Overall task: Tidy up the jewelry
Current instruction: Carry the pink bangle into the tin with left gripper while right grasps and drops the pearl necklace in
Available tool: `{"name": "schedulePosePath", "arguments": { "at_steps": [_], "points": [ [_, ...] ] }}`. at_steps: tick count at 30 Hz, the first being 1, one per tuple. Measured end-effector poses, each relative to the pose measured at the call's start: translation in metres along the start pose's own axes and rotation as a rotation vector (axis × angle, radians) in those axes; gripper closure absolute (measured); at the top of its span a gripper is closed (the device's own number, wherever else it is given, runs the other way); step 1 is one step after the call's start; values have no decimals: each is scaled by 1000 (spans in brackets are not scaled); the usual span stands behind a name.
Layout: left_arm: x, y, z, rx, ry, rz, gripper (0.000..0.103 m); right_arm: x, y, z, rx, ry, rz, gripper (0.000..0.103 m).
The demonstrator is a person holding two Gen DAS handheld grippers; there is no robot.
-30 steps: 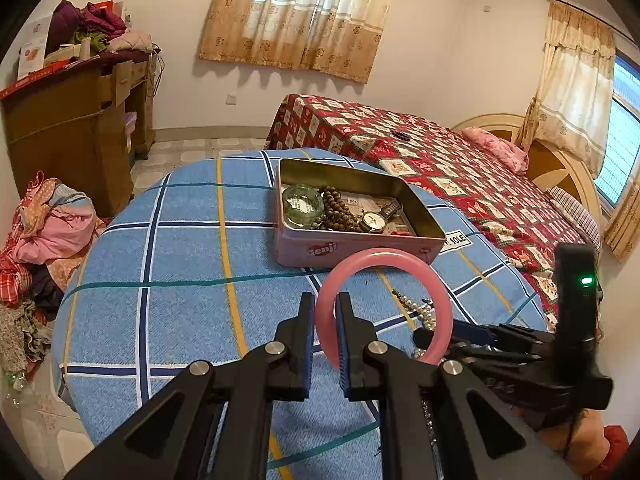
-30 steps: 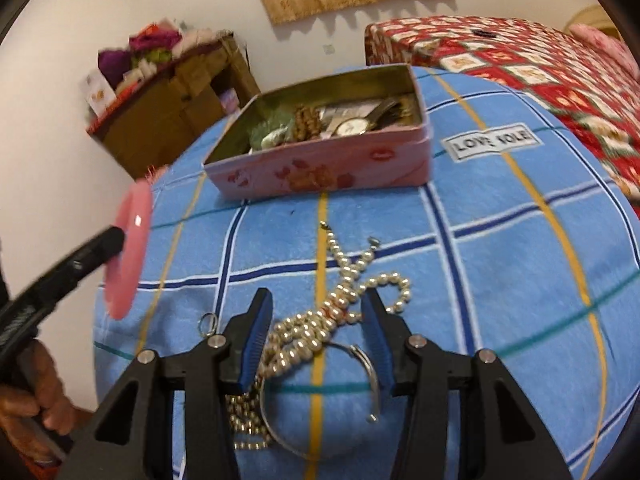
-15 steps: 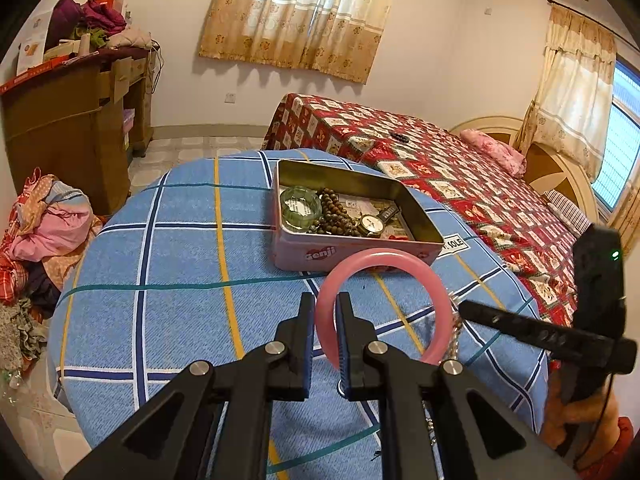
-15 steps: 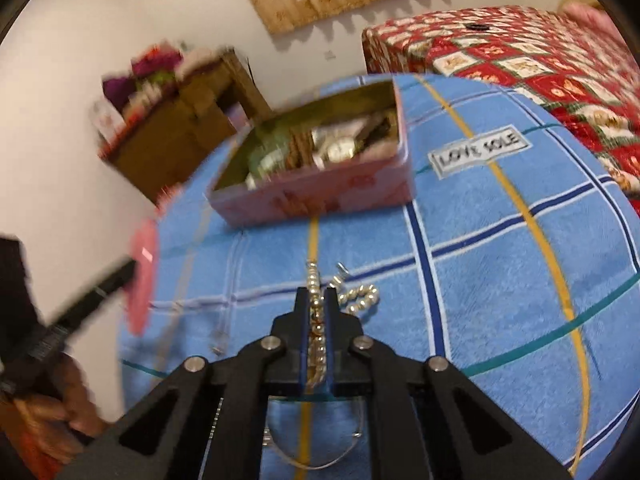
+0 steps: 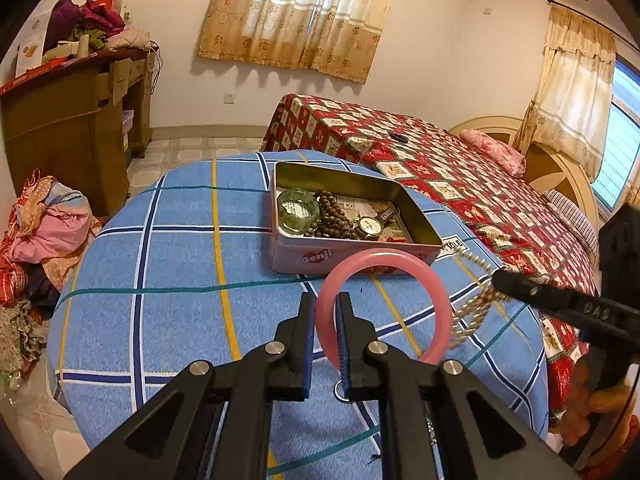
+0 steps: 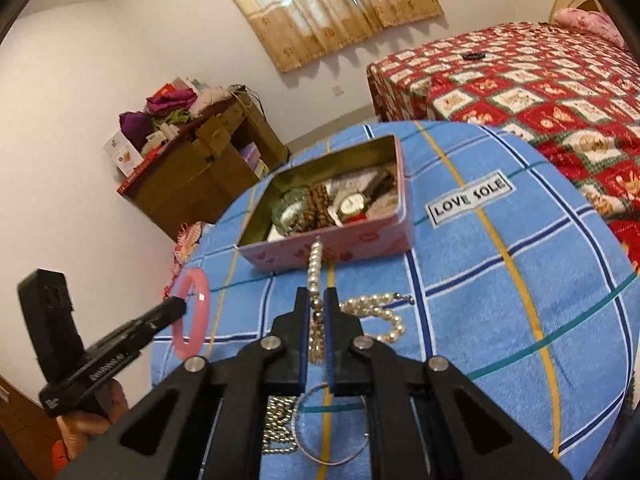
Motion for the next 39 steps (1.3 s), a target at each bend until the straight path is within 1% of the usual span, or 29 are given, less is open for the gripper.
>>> {"name": "schedulePosePath", "arguments": {
  "at_steps": [4,9,13,19,24,26,31,33,35,36,38,39],
  "points": [
    [7,-3,1,-3,-2,2,94,17,8,-10,12,28,35,94],
    [25,-10,4,-12,-9,16,94,46,9,-16,17,58,77,94],
    [42,-21,5,-11,-23,23,94,67,-1,-16,14,70,90,94],
    [65,-51,6,17,-52,11,94,91,-33,-3,-12,68,80,94],
    [72,-80,5,47,-73,-14,94,92,-56,10,-11,42,47,94],
    [72,-89,3,50,-69,-26,94,91,-65,15,-26,44,37,94],
    [74,-109,-4,86,-70,-51,93,87,-79,23,-33,39,9,94],
    [72,-117,-5,113,-87,-61,93,84,-84,23,-36,46,-3,94],
    [70,-122,-6,122,-94,-72,93,81,-88,24,-37,54,-12,93],
    [70,-124,-7,123,-93,-78,93,80,-89,23,-31,58,-9,90],
    [68,-129,-7,130,-100,-96,92,79,-88,22,-39,70,2,89],
    [68,-131,-6,136,-102,-104,92,80,-87,22,-38,71,5,85]
  ]
}}
Point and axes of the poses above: each gripper's, at about its wrist camera, not at the fingertips, and y roughly against the way its jaws point, z to its right, x to its top, the point moved 7 cm from there along -y, roughly the way its jaws point, and after that the axes turned 5 degrees about -z, right-handed, at the moved point
